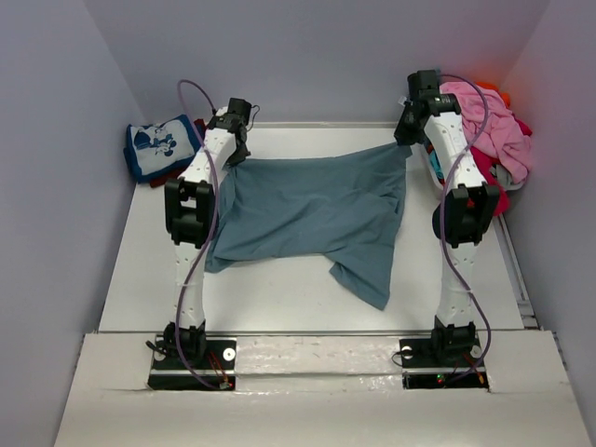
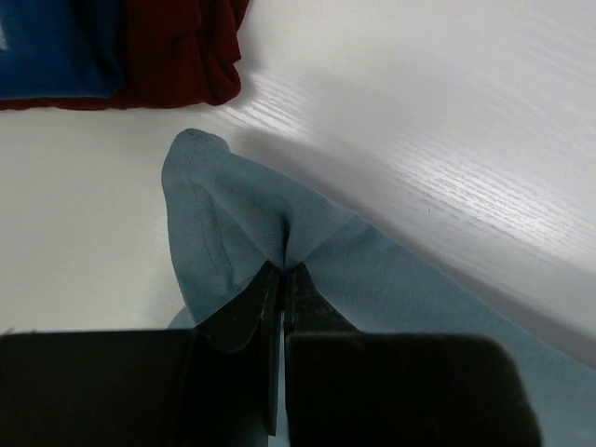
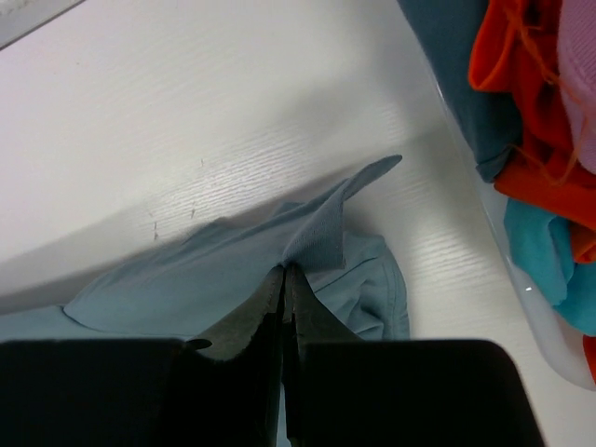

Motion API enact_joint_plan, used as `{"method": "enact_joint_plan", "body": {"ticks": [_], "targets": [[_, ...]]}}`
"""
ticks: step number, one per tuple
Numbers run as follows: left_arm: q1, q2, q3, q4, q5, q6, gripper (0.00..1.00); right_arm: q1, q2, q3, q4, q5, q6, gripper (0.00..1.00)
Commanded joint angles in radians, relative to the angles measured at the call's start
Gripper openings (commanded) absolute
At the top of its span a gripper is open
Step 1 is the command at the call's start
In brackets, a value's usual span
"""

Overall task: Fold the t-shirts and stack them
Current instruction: Flatten out the tshirt

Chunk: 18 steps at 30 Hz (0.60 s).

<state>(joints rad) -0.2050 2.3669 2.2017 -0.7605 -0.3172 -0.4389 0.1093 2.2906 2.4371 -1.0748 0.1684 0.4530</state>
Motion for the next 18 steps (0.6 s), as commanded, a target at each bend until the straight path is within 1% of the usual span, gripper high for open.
{"method": "enact_joint_plan", "body": {"ticks": [1, 10, 12, 18], "targets": [[-0.001, -0.018, 0.087, -0.002, -0.095, 0.000, 0.06, -0.019, -0.002, 0.076, 0.062, 0.039, 0.015, 0.07], [-0.001, -0.055, 0.087, 0.059, -0.181, -0.001, 0.06, -0.019, -0.029, 0.065, 0.095, 0.066, 0.012, 0.07], [-0.001, -0.060, 0.104, 0.066, -0.183, 0.002, 0.06, -0.028, -0.037, 0.068, 0.107, 0.072, 0.010, 0.07], [0.041, -0.064, 0.130, 0.069, -0.212, -0.011, 0.06, -0.037, -0.019, 0.108, 0.130, 0.060, 0.023, 0.07]]}}
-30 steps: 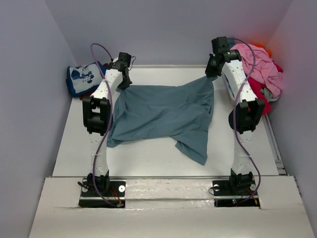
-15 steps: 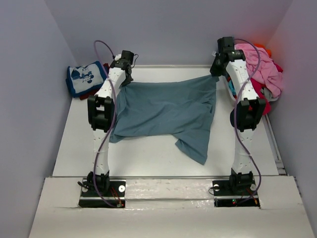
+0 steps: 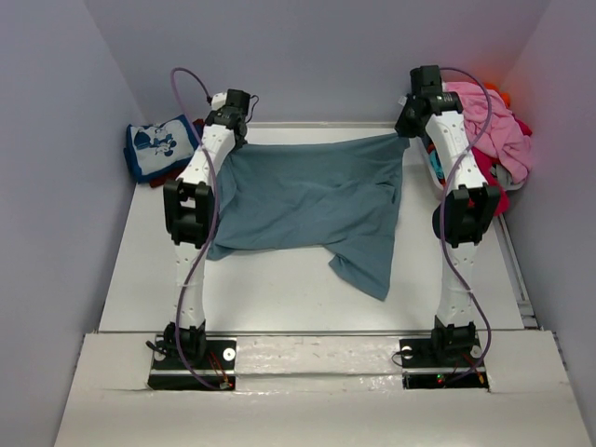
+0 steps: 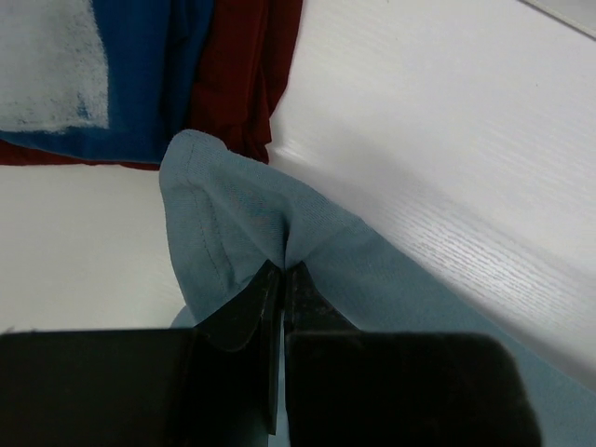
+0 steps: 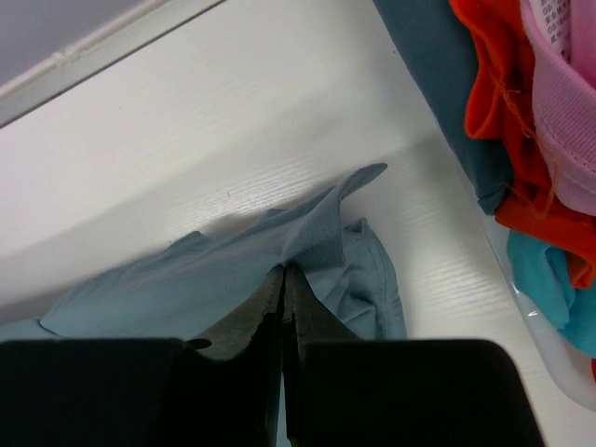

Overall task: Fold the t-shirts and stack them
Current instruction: Flatten out the tshirt

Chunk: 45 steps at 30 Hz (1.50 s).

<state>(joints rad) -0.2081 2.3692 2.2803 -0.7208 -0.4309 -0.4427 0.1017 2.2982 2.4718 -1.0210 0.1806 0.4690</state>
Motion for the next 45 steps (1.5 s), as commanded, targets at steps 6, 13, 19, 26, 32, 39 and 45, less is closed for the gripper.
{"method": "enact_joint_plan", "body": {"ticks": [6, 13, 19, 26, 32, 39, 45], "targets": [[0.069, -0.064, 0.053, 0.038, -0.112, -0.008, 0.06, -0.039, -0.003, 0.047, 0.076, 0.043, 0.010, 0.07], [0.107, -0.048, 0.044, 0.041, -0.121, -0.008, 0.06, -0.059, 0.049, 0.049, 0.073, 0.019, 0.014, 0.07], [0.116, -0.024, 0.036, 0.054, -0.051, 0.006, 0.21, -0.068, 0.069, 0.041, 0.075, -0.029, 0.005, 0.10], [0.096, -0.045, 0.008, 0.060, -0.074, 0.016, 0.99, -0.068, 0.030, -0.024, 0.076, -0.075, -0.010, 0.73], [0.046, -0.103, -0.016, 0.050, -0.091, 0.025, 0.99, -0.068, -0.037, -0.079, 0.030, -0.099, -0.016, 0.82], [-0.097, -0.198, -0.134, -0.041, -0.114, 0.068, 0.99, 0.010, -0.169, -0.264, -0.125, -0.104, -0.052, 0.77], [-0.169, -0.336, -0.397, -0.043, -0.096, 0.010, 0.99, 0.033, -0.385, -0.623, -0.053, -0.147, -0.040, 0.72]]}}
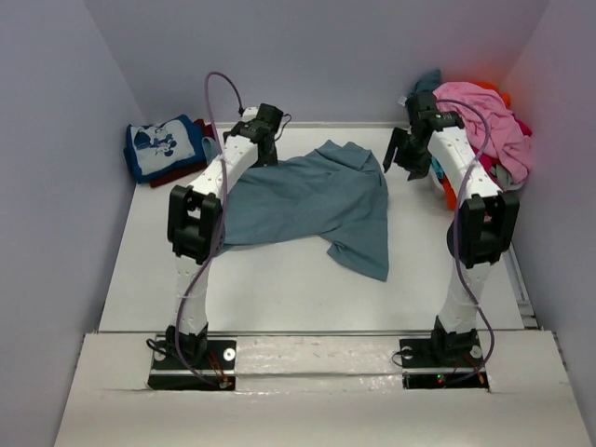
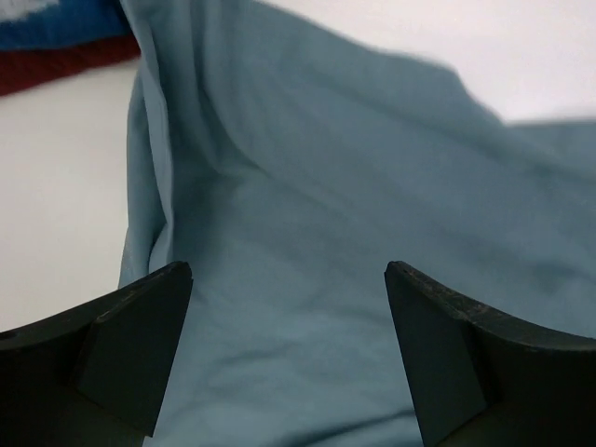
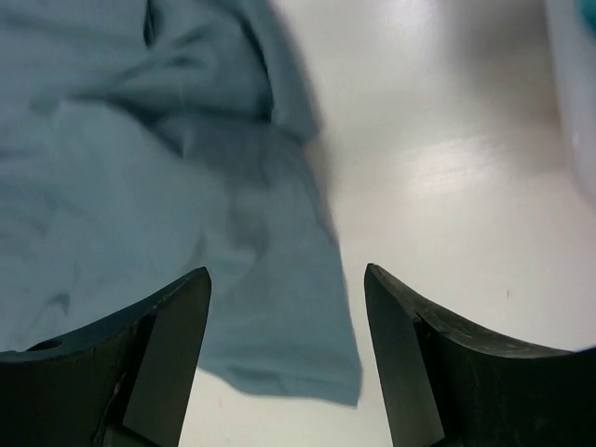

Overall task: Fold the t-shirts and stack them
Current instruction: Flatten out the tshirt

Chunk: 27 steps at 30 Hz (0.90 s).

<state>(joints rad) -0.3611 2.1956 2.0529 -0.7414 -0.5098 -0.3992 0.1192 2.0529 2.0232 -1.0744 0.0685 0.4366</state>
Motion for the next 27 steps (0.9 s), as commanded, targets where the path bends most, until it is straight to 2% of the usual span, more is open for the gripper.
{"method": "enact_joint_plan", "body": {"ticks": [1, 4, 9, 27], "targets": [[-0.016, -0.189, -0.219, -0.007, 0.010, -0.033, 0.99, 0.016, -0.140, -0.204, 0.001, -0.035, -0.009, 0.72], [-0.016, -0.284, -0.405, 0.036, 0.069, -0.064, 0.99, 0.043, -0.195, -0.294, -0.001, -0.016, -0.018, 0.71], [-0.038, -0.332, -0.520, 0.063, 0.063, -0.061, 0.99, 0.062, -0.247, -0.383, -0.005, -0.029, -0.024, 0.71], [-0.047, -0.369, -0.530, 0.031, 0.059, -0.082, 0.99, 0.178, -0.319, -0.552, -0.015, -0.061, -0.059, 0.72]]}}
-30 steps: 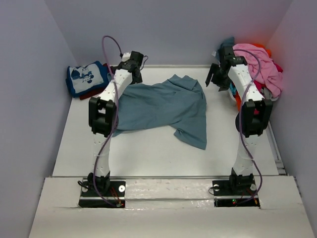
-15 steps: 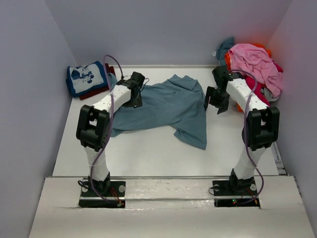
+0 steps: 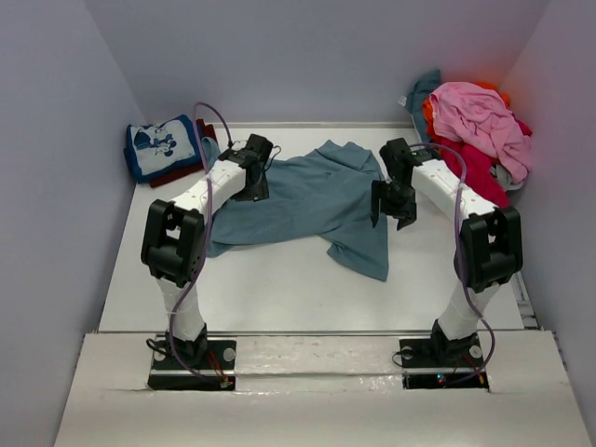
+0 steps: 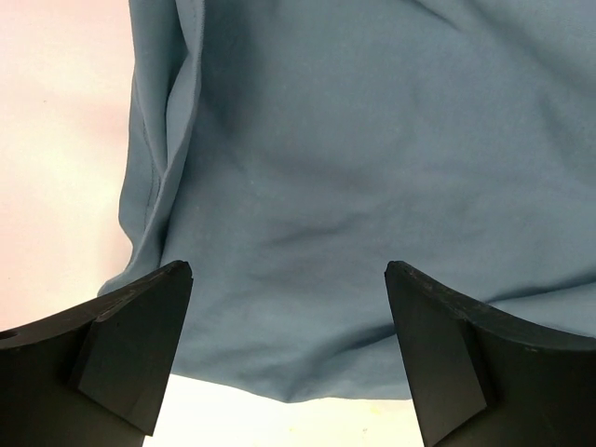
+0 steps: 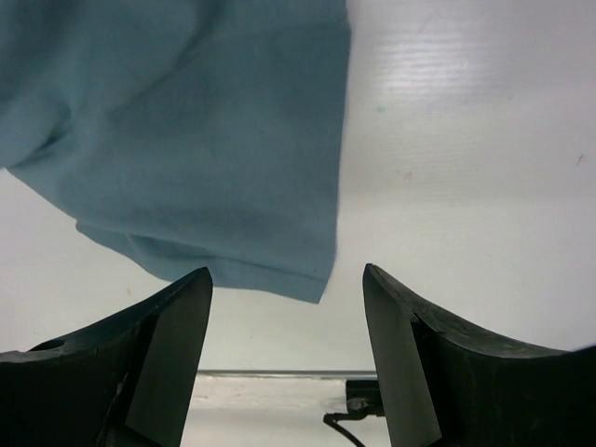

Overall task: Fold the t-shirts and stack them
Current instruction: Flatten out the tshirt

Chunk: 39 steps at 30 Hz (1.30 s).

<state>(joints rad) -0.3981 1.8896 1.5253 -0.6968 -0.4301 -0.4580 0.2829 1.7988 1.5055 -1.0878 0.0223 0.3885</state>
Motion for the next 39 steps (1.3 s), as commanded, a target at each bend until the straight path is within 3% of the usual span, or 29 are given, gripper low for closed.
{"method": "enact_joint_plan", "body": {"ticks": [1, 14, 35, 38, 39], "targets": [[-0.010, -0.067, -0.014, -0.010, -0.019, -0.027, 0.99, 0.015, -0.070, -0.050, -0.001, -0.015, -0.011, 0.72], [-0.010, -0.049, -0.080, 0.036, 0.027, -0.057, 0.99, 0.042, -0.055, -0.203, 0.092, -0.125, 0.021, 0.72], [-0.010, -0.018, -0.037, 0.039, 0.024, -0.036, 0.99, 0.156, 0.157, -0.241, 0.235, -0.151, 0.079, 0.71], [-0.010, -0.018, -0.043, 0.040, 0.024, -0.037, 0.99, 0.156, 0.160, -0.255, 0.243, -0.148, 0.082, 0.65], [-0.010, -0.017, -0.045, 0.039, 0.024, -0.036, 0.99, 0.156, 0.160, -0.269, 0.246, -0.148, 0.084, 0.51]]}}
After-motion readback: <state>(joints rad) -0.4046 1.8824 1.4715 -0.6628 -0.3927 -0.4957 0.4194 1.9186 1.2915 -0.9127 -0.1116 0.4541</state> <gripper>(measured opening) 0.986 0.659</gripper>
